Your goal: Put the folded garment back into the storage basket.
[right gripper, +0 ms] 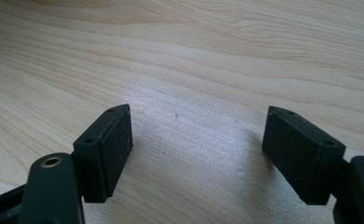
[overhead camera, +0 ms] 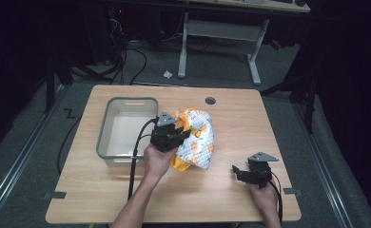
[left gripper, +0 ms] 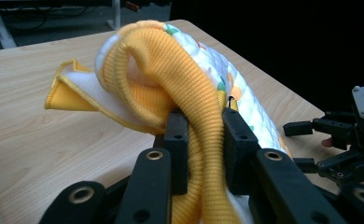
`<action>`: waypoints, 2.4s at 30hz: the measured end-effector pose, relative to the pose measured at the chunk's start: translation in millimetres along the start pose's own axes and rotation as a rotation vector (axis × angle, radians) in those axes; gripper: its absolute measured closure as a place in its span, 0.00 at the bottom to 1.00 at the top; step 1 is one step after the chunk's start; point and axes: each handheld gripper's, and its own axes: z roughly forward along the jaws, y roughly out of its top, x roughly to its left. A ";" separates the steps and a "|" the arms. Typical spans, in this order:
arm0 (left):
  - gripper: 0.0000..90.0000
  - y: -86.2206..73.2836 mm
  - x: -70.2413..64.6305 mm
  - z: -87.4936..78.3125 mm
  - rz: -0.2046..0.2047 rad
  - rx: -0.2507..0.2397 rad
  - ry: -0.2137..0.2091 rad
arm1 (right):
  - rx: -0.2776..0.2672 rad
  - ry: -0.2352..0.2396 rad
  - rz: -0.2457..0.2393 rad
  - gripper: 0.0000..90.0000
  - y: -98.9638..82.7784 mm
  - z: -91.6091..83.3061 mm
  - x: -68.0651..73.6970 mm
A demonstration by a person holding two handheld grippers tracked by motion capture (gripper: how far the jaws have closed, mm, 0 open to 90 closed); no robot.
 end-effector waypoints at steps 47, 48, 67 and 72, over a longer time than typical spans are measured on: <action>0.83 7.7 43.3 -60.8 -0.051 -0.073 0.080 | 0.000 0.000 0.001 0.27 0.0 0.0 0.0; 0.83 7.6 44.2 -61.9 -0.051 -0.073 0.081 | 0.000 0.000 0.001 0.27 0.0 0.0 0.0; 0.83 5.7 62.3 -81.7 -0.074 -0.083 0.116 | 0.000 0.000 0.003 0.27 0.1 0.1 0.1; 0.83 4.7 67.7 -88.4 -0.086 -0.090 0.126 | 0.000 0.000 0.003 0.27 0.1 0.1 0.1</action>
